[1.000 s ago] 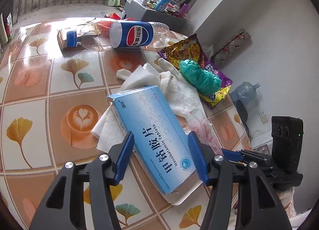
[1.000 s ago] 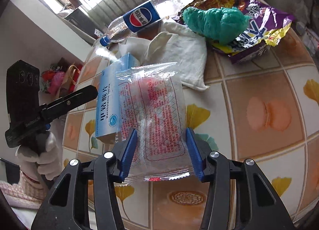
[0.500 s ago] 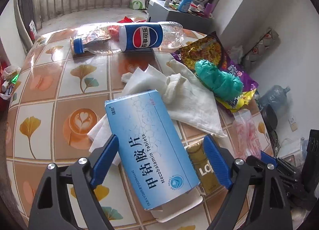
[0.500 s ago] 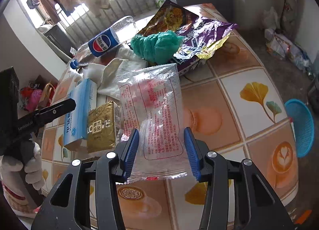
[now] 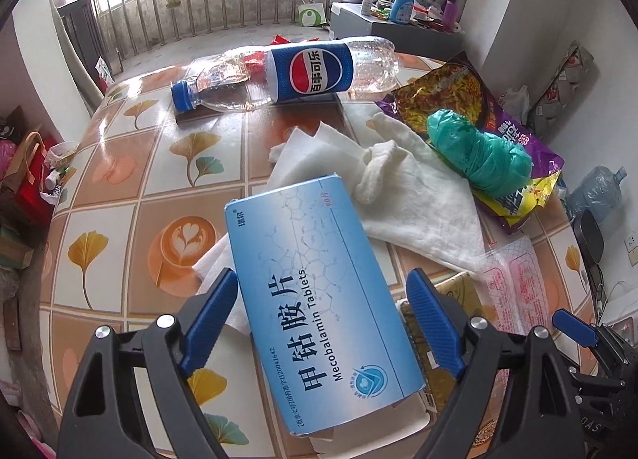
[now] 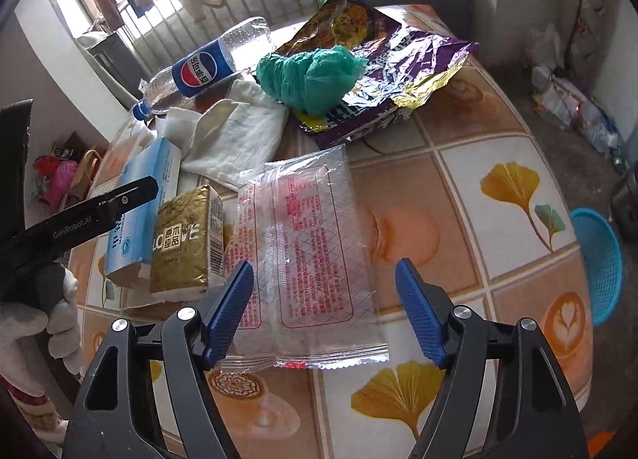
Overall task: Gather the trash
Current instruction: 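Lift the blue medicine box with the left tool, then carry the box over the blue wastebasket and open the left tool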
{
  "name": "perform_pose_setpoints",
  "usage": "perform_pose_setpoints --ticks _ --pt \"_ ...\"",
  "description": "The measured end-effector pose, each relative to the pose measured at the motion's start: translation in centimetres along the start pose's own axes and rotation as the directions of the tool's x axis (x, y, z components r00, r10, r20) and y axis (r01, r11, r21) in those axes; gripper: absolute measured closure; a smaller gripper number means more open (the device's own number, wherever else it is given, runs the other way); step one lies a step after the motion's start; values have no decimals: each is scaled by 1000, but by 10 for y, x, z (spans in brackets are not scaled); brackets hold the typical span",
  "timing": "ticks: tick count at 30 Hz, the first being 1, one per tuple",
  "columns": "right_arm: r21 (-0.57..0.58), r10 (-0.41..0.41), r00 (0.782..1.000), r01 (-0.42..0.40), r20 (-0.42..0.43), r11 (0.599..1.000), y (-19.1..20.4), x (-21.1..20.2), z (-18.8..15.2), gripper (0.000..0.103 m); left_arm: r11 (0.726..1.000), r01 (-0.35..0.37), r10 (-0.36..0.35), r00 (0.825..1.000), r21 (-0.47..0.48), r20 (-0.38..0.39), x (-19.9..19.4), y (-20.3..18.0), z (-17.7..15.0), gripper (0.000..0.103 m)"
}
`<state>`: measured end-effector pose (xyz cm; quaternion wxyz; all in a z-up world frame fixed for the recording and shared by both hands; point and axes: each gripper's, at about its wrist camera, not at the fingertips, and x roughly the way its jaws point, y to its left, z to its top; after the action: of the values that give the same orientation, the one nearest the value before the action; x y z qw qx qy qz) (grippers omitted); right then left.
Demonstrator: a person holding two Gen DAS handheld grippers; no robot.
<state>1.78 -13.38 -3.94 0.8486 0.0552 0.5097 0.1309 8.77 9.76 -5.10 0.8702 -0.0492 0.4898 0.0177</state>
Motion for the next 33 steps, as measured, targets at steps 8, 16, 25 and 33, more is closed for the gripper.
perform_pose_setpoints --ticks 8,16,25,33 --pt "-61 -54 999 54 2 997 11 4 -1 32 1000 19 -19 1000 10 13 -3 7 -8 26" --pt "-57 -109 994 109 12 992 7 1 -2 58 989 146 -144 987 -21 75 -30 21 -17 26" --pt "-2 -85 996 85 10 996 -2 -2 -6 101 976 219 -216 961 4 175 -73 36 -27 26" --pt "69 -33 996 28 77 997 -10 -27 -6 103 964 266 -265 935 26 235 -102 41 -26 26"
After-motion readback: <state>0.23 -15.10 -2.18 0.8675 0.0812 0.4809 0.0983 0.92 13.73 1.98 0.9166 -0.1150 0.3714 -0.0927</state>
